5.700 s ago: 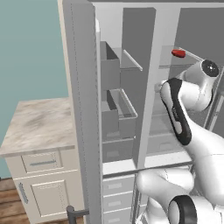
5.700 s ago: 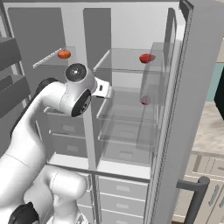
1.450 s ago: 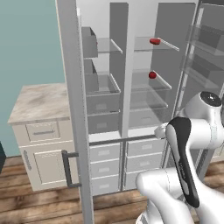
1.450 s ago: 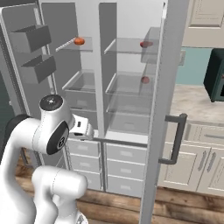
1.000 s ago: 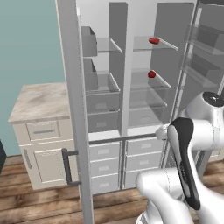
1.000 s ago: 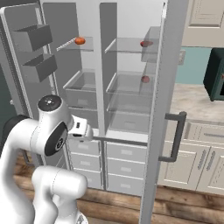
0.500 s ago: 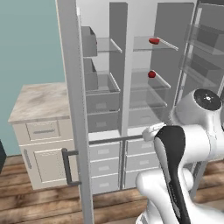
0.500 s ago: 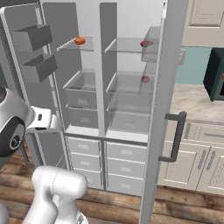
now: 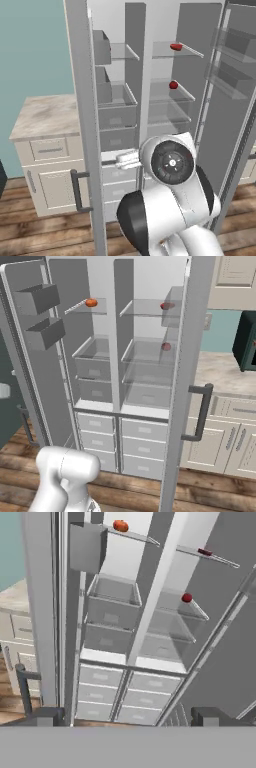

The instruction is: Pick up the frozen steak from the freezer, place it on any shelf in the fridge, and close the fridge and freezer doors when done.

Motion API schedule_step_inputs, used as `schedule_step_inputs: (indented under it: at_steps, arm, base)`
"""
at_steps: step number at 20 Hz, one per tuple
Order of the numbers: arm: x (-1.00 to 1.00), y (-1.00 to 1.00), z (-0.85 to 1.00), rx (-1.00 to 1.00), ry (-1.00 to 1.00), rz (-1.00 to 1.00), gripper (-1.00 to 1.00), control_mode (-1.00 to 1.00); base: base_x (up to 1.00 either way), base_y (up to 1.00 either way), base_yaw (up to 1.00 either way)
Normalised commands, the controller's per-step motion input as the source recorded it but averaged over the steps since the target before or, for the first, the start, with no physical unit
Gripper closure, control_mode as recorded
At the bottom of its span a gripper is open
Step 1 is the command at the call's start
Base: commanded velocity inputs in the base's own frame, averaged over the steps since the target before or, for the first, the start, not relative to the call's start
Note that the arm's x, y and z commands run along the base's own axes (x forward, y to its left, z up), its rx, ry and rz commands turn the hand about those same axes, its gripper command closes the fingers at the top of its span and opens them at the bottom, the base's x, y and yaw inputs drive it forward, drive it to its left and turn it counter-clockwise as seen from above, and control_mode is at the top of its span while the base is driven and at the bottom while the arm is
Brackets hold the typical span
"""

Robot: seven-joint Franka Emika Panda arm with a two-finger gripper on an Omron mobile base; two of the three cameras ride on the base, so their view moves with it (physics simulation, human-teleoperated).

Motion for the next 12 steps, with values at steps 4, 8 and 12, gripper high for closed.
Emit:
schedule_step_inputs:
  at_steps: [4,8,12]
  arm:
    - [-0.01,1.0,-0.17,0.0,-0.37,-0.21,-1.0,-1.0]
    - [0.24,1.0,-0.21,0.01,-0.28,-0.29,-1.0,-1.0]
    - [0.64,1.0,-0.08,0.03,-0.21,-0.35,-1.0,-1.0]
  base:
    - [0.0,0.0,0.0]
    - [0.0,0.0,0.0]
    - [0.0,0.0,0.0]
